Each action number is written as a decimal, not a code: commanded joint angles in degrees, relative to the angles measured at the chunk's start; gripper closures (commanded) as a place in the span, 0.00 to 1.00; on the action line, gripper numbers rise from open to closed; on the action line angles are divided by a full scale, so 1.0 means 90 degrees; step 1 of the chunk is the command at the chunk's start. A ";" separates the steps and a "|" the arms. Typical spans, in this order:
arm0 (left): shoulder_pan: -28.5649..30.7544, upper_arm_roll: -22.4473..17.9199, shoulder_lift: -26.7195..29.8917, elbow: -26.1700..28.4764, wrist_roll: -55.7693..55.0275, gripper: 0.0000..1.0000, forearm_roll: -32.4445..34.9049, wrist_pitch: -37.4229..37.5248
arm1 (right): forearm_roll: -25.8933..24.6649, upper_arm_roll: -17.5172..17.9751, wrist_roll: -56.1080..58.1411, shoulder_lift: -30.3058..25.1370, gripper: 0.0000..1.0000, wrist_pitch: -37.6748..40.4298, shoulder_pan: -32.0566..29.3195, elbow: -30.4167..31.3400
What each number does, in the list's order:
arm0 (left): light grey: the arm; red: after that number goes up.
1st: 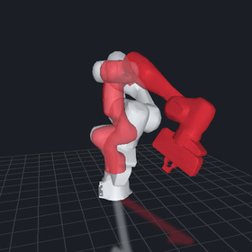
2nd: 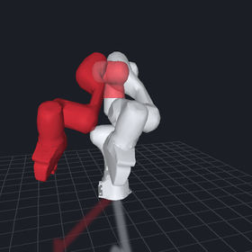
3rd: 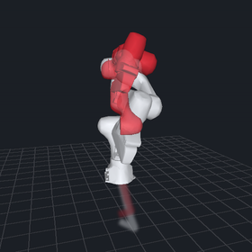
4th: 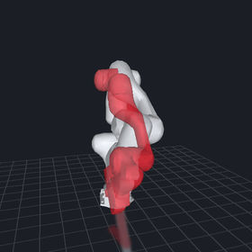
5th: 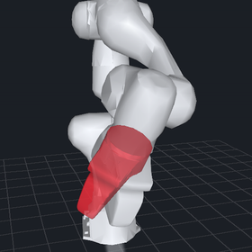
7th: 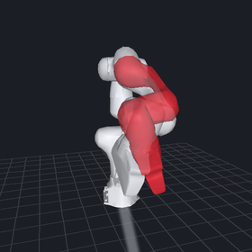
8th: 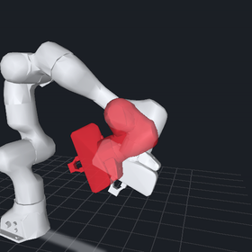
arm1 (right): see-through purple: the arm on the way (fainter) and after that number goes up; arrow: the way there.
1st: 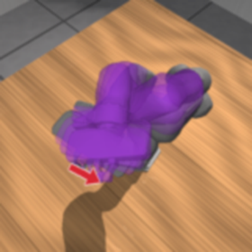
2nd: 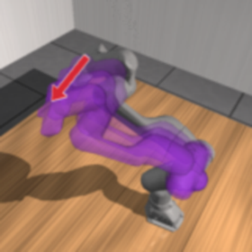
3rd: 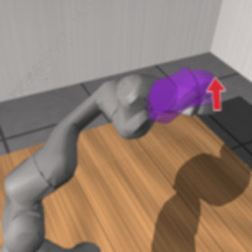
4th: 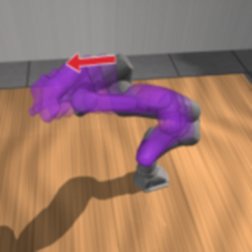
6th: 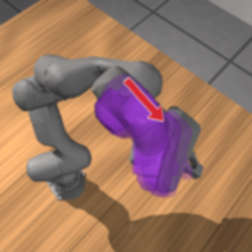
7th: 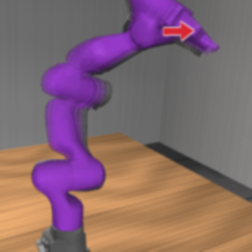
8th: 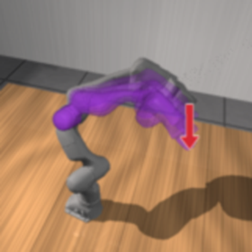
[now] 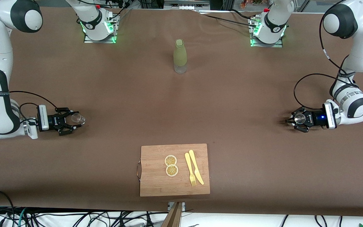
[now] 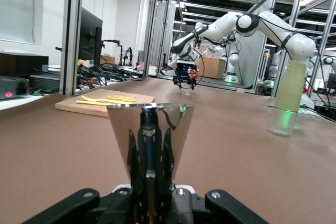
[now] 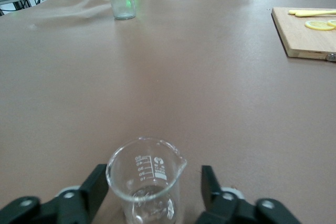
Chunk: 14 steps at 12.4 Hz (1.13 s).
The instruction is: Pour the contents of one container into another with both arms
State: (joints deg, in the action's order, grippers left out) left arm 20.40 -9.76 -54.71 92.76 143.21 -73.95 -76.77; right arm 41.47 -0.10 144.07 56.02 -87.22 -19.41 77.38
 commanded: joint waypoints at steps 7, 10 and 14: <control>0.0360 -0.0009 -0.0639 -0.0950 0.1010 1.00 0.0648 0.0922 | -0.0689 -0.0634 -0.1375 -0.0276 0.00 0.0911 -0.0177 -0.1097; 0.0400 -0.0009 -0.0942 -0.1350 0.1401 1.00 0.0736 0.1117 | -0.1712 -0.0576 -0.2956 -0.0977 0.00 0.0902 0.0037 -0.1176; 0.0449 -0.0009 -0.1206 -0.1634 0.1500 1.00 0.0737 0.1400 | -0.2867 -0.0595 -0.4813 -0.1828 0.00 0.0824 0.0584 -0.1147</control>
State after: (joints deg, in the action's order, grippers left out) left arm 23.81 -9.85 -63.35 81.52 154.76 -69.01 -67.02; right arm 19.39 -5.30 106.88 42.98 -79.83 -16.23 65.72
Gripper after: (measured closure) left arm 0.912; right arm 0.000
